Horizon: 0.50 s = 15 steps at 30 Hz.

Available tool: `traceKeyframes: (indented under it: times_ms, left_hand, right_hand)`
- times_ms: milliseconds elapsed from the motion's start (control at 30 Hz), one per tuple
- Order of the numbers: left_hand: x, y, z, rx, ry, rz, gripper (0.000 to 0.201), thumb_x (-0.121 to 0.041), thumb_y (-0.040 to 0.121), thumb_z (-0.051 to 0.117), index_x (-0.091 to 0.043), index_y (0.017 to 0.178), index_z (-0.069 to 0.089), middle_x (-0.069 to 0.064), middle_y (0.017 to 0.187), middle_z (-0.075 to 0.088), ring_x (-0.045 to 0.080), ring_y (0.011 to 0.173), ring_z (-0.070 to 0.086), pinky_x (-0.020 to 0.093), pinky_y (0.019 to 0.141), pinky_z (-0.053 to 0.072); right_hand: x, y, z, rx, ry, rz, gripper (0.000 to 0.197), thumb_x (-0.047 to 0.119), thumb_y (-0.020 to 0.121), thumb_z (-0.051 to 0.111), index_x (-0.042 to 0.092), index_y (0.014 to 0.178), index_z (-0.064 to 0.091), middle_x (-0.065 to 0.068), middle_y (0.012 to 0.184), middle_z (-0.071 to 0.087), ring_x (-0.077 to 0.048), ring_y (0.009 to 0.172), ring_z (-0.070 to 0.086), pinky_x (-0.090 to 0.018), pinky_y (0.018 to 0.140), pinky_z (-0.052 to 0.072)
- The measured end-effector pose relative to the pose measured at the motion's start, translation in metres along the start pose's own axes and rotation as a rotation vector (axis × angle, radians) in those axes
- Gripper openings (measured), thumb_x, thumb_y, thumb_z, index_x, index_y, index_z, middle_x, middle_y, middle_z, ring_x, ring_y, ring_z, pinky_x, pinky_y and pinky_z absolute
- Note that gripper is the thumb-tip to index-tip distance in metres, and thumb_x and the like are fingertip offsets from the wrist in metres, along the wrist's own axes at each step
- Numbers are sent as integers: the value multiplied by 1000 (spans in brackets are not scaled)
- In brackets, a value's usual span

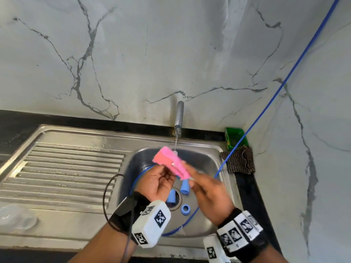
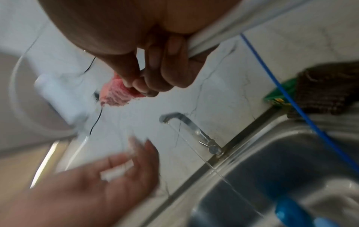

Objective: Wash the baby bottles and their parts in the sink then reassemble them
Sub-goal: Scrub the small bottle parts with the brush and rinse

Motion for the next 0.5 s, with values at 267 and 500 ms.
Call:
traceKeyframes:
  times_ms: [267,500]
  left_hand:
    - [8,-10,-5,41,409,-42,17,-24,101,51,-17,98,67,0,86,68,15,81,65,30,69,48]
    - [-25,-20,-7,188,350,-35,14,-21,87,56,-13,91,66,4,84,68,13,76,67,34,72,46]
  right_hand:
    - [10,30,-19,21,220,62,46,16,102,54,24,147,50,16,137,62,-7,124,60,-24,103,47]
    - [-3,7,18,2,106,-47,44,19,103,53,26,147,52,0,127,68,-21,111,68,-47,92,56]
Point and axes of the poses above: each hand's wrist, its own y-axis towards the middle knuckle, its own z-axis out of the palm, x = y × z, the point moved 3 cm from there along y, towards the middle knuckle
